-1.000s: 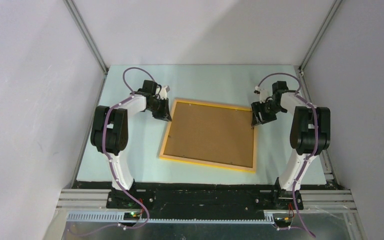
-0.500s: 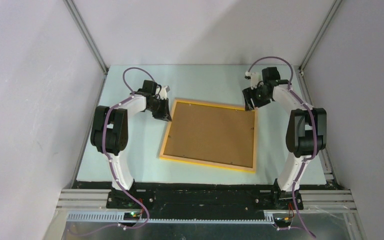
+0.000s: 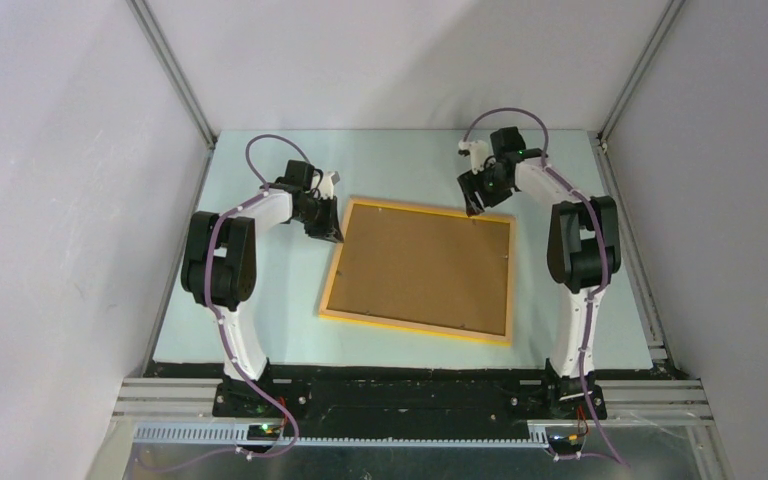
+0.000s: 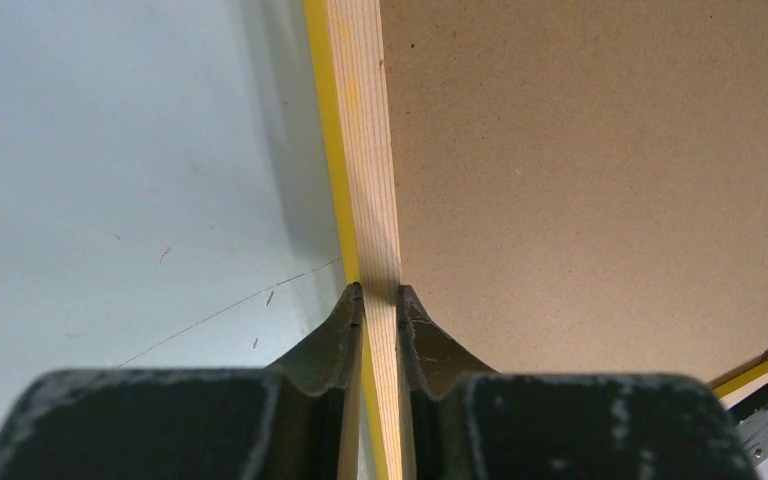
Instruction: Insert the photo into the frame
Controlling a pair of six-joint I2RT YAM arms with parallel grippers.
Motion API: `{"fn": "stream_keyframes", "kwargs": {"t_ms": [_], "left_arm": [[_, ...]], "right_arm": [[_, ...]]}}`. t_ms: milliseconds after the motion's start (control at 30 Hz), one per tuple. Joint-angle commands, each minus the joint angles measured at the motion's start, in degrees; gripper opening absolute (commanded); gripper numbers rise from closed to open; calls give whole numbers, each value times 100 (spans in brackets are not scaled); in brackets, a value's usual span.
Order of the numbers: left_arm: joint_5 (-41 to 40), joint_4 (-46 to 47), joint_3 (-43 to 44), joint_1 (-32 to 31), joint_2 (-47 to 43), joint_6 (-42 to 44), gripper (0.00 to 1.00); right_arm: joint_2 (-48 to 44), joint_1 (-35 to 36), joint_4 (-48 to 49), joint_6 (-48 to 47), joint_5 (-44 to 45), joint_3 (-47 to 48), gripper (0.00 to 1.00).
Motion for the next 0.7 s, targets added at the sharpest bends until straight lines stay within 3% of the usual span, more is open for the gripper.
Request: {"fn": "stream_keyframes", "kwargs": {"t_ms": [0, 667], "left_arm": [[193, -386, -174, -91, 197, 75, 0], [175, -372, -156, -90, 265, 84, 0]], "right_arm": [[255, 200, -60, -143, 106, 269, 65], [367, 289, -7, -685, 289, -101, 56]]}}
